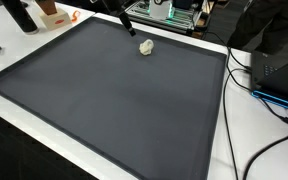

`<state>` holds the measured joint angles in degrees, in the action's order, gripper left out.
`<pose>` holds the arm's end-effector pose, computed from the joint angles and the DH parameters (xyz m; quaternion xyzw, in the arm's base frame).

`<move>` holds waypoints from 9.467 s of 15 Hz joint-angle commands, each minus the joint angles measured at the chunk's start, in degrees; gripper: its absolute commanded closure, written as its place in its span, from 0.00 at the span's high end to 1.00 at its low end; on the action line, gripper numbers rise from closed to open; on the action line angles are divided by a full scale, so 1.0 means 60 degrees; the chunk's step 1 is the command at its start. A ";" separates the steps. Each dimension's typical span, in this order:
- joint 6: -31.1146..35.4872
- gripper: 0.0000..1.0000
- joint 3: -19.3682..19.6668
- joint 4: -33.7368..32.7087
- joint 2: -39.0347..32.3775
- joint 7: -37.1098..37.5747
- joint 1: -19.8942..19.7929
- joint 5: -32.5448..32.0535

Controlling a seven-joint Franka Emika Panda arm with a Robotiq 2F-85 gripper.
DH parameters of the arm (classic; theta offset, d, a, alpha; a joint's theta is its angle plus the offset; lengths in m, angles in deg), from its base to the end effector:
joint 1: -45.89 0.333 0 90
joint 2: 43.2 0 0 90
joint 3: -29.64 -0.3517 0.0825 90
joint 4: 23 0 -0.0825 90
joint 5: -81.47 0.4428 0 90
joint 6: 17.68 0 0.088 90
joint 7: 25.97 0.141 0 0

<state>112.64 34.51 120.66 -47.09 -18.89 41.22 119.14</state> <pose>0.4632 -0.0472 0.1938 -0.8914 0.3765 0.1365 0.2124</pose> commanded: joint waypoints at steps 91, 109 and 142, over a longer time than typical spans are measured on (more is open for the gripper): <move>-0.4779 1.00 -0.2209 -0.5877 -0.4016 0.0173 0.3300 -0.7673; -0.2664 1.00 -0.1931 -0.2983 -0.0814 -0.0227 0.2000 -0.6044; 0.0345 1.00 -0.2069 -0.1311 0.0338 -0.6642 0.1976 -0.6522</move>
<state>111.54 22.08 110.79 -44.24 -49.51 53.40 78.84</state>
